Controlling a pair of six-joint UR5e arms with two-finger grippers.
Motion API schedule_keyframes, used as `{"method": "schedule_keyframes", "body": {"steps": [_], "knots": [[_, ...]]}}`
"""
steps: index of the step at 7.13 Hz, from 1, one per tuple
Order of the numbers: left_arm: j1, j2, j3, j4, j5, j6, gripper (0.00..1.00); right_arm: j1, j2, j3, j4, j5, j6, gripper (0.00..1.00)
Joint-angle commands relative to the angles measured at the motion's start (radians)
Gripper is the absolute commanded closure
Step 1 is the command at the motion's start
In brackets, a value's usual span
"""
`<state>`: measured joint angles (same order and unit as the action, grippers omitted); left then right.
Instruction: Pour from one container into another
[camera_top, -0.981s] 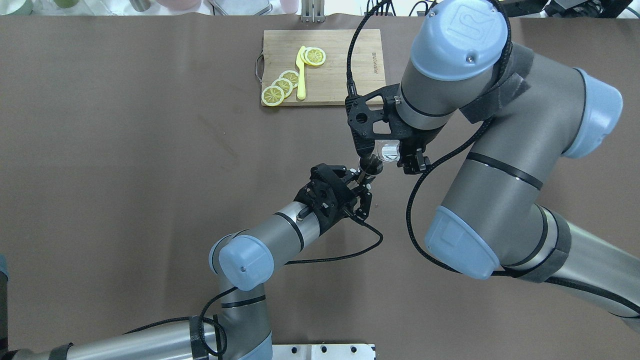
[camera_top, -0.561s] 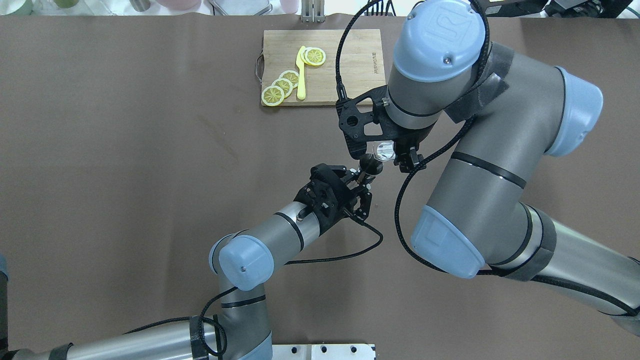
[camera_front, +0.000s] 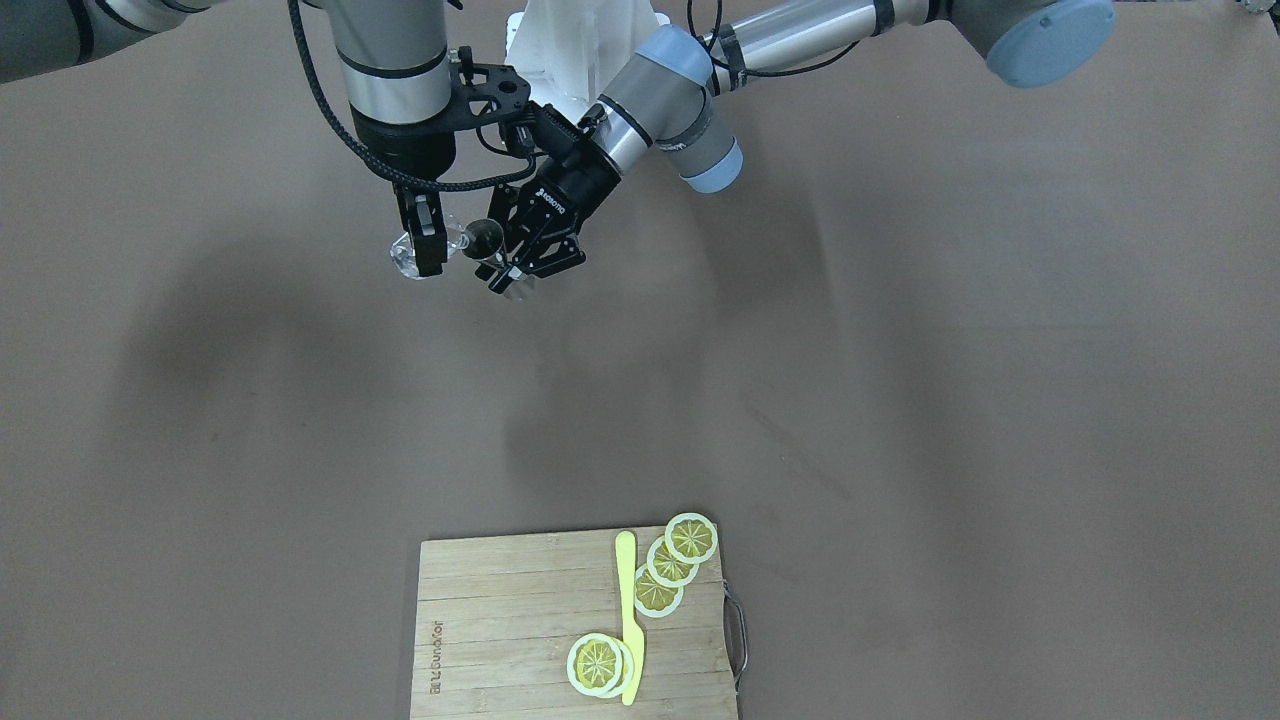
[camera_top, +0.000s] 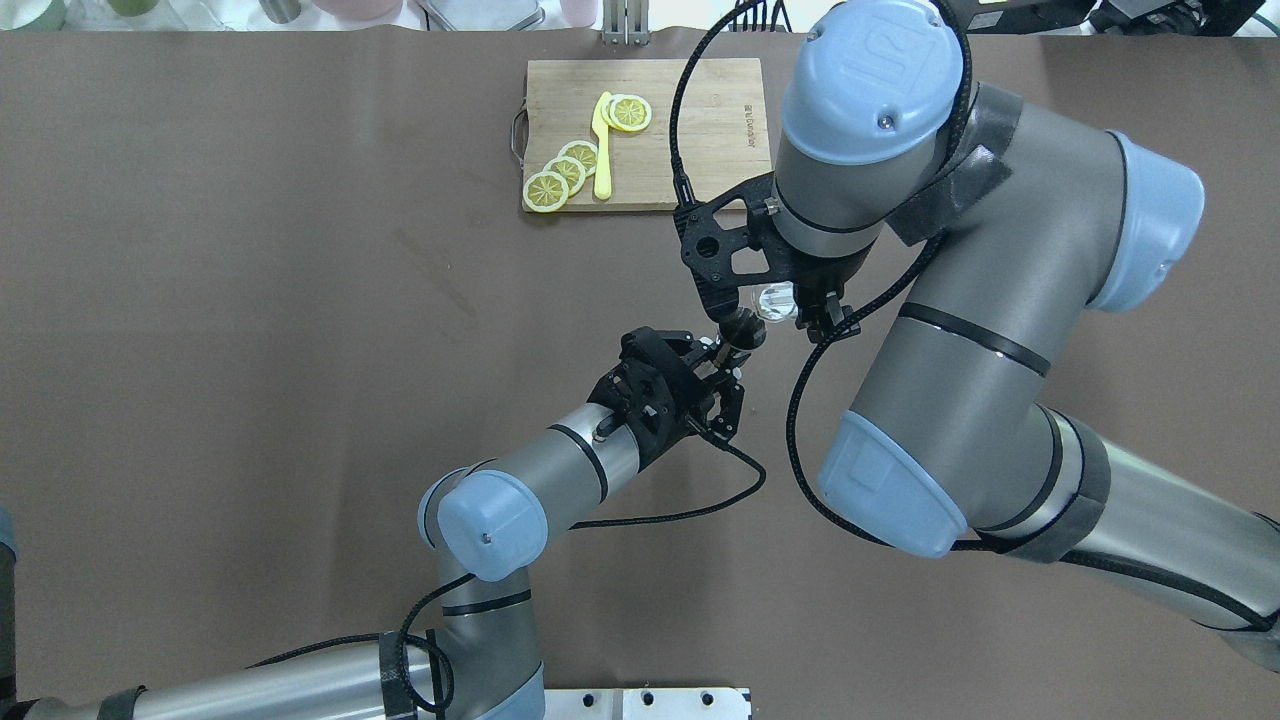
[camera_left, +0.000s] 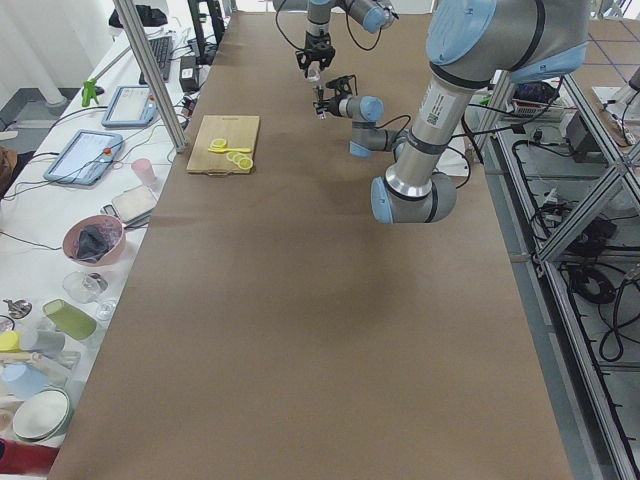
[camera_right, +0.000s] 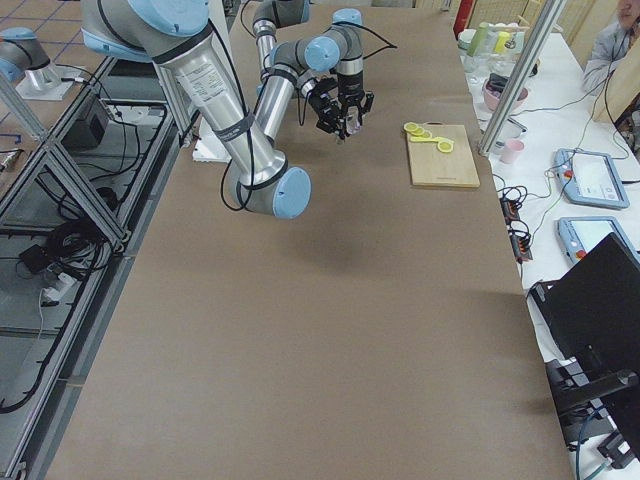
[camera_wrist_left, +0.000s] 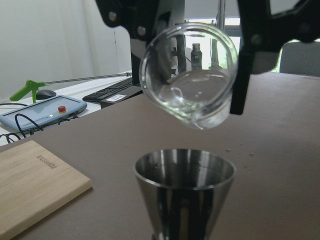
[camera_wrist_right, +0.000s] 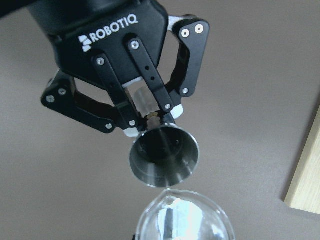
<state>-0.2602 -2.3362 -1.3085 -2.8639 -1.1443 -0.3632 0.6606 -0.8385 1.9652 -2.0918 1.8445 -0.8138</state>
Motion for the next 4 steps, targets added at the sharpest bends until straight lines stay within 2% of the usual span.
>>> {"method": "schedule_keyframes", "body": {"steps": [1,4], "knots": [[0.001,0.000,0.000,0.000,0.000,0.001,1.00,-0.004,0.006,0.001,-0.017,-0.014,-0.014,1.00],[0.001,0.000,0.000,0.000,0.000,0.001,1.00,-0.022,0.010,0.003,-0.021,-0.037,-0.015,1.00]]}}
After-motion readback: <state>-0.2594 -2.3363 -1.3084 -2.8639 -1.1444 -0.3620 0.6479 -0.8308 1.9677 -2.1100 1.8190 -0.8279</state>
